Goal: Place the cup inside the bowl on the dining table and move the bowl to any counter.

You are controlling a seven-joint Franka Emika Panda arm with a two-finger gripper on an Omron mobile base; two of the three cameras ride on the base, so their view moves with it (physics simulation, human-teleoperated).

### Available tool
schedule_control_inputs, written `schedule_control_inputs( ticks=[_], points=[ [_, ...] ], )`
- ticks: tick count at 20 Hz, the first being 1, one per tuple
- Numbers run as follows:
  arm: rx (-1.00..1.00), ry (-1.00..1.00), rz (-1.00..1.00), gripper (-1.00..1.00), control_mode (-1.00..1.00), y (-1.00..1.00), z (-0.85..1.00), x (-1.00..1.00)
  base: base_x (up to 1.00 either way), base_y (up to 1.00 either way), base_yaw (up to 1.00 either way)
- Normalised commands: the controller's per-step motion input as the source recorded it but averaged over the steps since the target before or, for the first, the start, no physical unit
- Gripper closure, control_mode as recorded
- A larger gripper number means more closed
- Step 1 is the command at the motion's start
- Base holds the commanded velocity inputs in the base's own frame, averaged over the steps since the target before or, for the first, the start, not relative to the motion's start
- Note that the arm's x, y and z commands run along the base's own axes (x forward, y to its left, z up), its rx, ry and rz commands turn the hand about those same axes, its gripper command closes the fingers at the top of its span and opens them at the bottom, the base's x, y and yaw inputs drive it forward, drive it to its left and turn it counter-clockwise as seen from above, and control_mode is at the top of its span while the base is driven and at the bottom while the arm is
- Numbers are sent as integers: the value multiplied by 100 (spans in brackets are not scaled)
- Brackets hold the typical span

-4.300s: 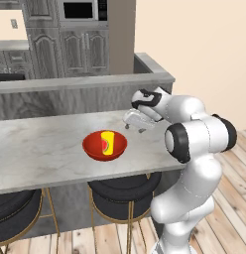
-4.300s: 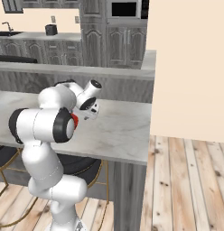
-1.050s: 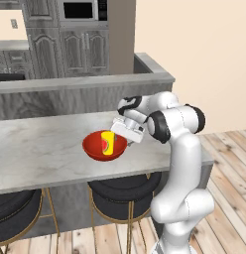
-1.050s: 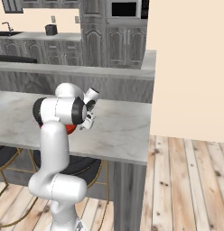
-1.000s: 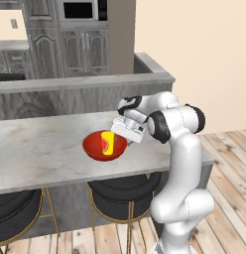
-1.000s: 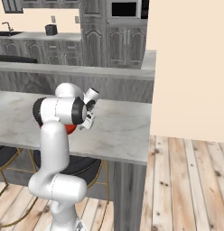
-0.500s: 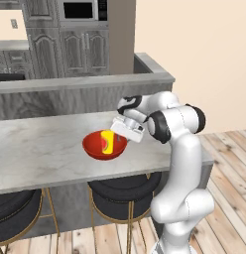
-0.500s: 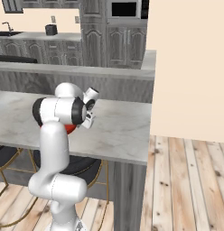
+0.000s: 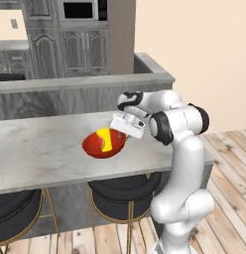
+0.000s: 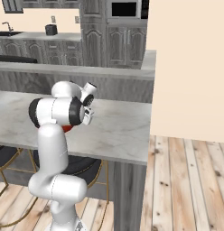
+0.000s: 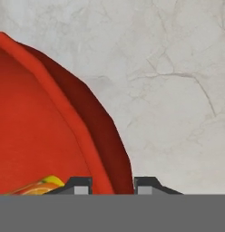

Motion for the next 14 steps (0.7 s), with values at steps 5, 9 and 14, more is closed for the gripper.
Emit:
schedule_control_inputs(
  ticks=[5, 9, 14],
  points=[
    [1, 0, 0, 100, -100, 0, 19, -19, 0, 0, 0],
    [6, 0, 0, 100, -100, 0, 1, -14, 0, 0, 0],
    [10, 0, 0, 100, -100, 0, 1, -11, 0, 0, 0]
  ],
)
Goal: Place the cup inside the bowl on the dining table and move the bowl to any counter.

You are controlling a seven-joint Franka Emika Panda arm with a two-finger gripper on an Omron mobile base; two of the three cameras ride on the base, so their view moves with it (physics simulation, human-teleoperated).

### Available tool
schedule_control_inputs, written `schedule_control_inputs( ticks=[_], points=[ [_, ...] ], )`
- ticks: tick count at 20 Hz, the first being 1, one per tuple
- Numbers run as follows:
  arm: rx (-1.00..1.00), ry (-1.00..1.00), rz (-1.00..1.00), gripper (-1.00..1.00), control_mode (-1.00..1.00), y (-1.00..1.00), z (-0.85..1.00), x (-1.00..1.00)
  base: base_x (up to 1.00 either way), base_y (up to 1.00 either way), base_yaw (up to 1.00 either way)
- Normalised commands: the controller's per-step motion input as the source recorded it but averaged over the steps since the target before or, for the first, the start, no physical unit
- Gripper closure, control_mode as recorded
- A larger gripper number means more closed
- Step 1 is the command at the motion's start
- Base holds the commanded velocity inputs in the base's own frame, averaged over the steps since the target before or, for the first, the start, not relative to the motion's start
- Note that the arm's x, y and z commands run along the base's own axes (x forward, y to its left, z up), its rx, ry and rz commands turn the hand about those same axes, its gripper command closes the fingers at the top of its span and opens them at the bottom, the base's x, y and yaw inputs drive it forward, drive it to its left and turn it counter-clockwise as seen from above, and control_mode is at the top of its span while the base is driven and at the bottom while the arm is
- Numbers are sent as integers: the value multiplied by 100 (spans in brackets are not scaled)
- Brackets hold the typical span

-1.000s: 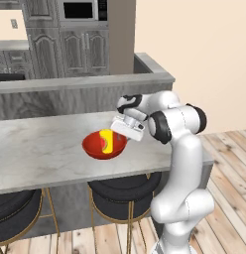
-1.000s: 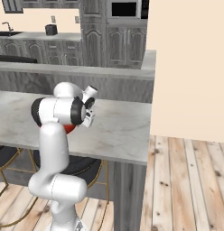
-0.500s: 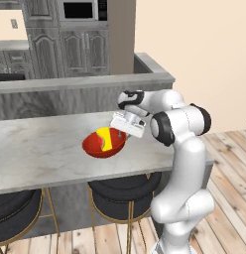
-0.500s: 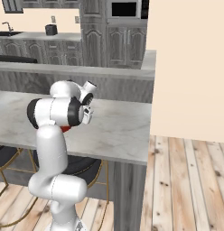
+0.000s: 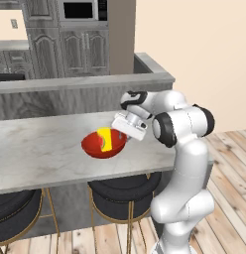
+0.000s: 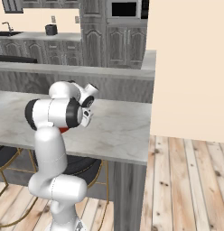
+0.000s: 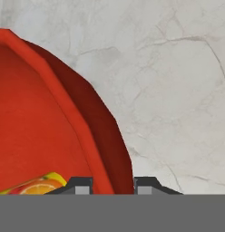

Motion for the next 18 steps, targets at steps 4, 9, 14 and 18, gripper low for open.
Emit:
schedule_control_inputs(
  ticks=[4, 9, 14, 18],
  points=[
    [10, 0, 0, 100, -100, 0, 19, -11, 0, 0, 0],
    [2, 0, 0, 100, -100, 0, 44, -11, 0, 0, 0],
    [3, 0, 0, 100, -100, 0, 46, -17, 0, 0, 0],
    [3, 0, 0, 100, -100, 0, 49, -16, 0, 0, 0]
  ],
)
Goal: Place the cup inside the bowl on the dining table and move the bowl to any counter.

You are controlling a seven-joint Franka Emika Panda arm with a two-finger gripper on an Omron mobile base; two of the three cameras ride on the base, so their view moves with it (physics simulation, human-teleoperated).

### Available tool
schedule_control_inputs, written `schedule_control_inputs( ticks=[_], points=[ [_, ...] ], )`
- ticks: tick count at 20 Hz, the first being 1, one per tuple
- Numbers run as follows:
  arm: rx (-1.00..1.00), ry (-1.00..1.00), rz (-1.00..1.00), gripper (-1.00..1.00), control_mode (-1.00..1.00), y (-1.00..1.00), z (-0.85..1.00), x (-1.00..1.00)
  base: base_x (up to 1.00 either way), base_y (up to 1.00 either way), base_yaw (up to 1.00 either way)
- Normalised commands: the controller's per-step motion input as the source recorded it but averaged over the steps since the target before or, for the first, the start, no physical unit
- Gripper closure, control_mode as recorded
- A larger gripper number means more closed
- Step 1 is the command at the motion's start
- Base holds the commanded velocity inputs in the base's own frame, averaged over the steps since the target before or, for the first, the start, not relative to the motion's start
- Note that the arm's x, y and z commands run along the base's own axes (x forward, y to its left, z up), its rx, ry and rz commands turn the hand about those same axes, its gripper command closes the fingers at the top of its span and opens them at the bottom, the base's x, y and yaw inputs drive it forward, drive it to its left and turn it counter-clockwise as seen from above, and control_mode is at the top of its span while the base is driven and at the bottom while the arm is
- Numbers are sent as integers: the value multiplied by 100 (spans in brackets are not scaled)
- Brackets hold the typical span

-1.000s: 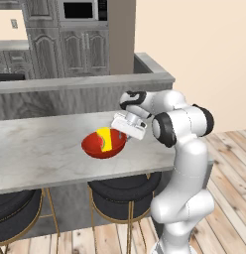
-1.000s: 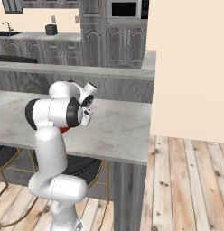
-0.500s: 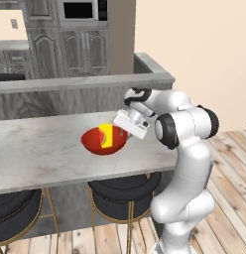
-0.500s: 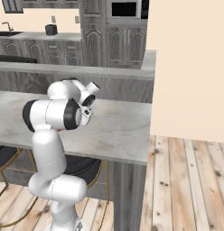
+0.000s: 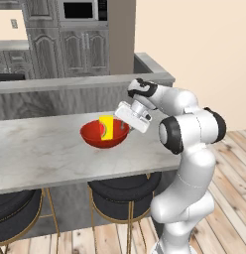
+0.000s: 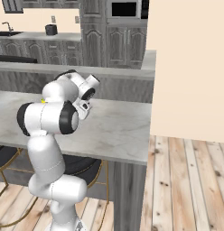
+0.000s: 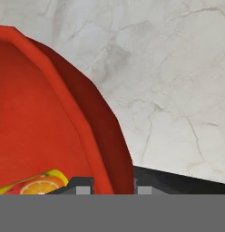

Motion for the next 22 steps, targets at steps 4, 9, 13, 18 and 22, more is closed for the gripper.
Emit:
schedule_control_inputs(
  ticks=[4, 9, 13, 18, 22],
  points=[
    [1, 0, 0, 100, -100, 0, 47, -18, 0, 0, 0],
    [0, 0, 0, 100, -100, -1, 41, -28, 0, 0, 0],
    [0, 0, 0, 100, -100, -4, 38, -33, 0, 0, 0],
    [0, 0, 0, 100, -100, -1, 29, -35, 0, 0, 0],
    [0, 0, 0, 100, -100, -2, 23, -36, 0, 0, 0]
  ],
)
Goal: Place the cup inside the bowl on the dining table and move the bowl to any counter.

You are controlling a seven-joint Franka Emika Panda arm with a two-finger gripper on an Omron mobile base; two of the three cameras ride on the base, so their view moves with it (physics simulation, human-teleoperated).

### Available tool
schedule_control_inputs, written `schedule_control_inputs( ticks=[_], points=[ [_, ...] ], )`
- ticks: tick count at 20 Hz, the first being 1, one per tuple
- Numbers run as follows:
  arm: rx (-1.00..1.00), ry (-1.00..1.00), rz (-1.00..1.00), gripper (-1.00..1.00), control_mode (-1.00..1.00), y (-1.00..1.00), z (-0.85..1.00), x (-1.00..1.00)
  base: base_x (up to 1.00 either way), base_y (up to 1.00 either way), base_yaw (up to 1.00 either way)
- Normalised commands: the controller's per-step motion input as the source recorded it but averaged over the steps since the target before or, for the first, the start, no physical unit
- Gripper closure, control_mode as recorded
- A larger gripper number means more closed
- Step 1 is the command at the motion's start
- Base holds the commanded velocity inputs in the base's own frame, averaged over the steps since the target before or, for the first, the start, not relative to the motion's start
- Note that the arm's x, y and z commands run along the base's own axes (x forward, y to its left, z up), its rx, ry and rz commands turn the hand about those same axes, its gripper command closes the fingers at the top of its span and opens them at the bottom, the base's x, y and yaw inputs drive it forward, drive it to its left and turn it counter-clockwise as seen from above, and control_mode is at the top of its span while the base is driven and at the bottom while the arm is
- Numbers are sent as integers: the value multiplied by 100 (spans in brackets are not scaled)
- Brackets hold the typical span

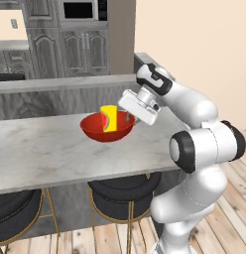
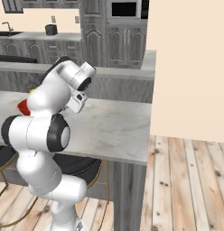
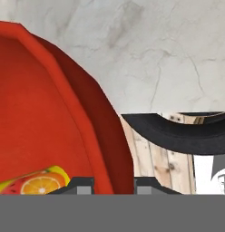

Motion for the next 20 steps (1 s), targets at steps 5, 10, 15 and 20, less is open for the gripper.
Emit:
schedule_control_inputs(
  ticks=[5, 10, 15, 20],
  points=[
    [0, 0, 0, 100, -100, 0, 15, -30, 0, 0, 0],
    [0, 0, 0, 100, -100, 0, 0, -1, 0, 0, 0],
    [0, 0, 0, 100, -100, 0, 0, 0, 0, 0, 0],
    [0, 0, 0, 100, -100, 0, 0, 0, 0, 0, 0]
  ],
)
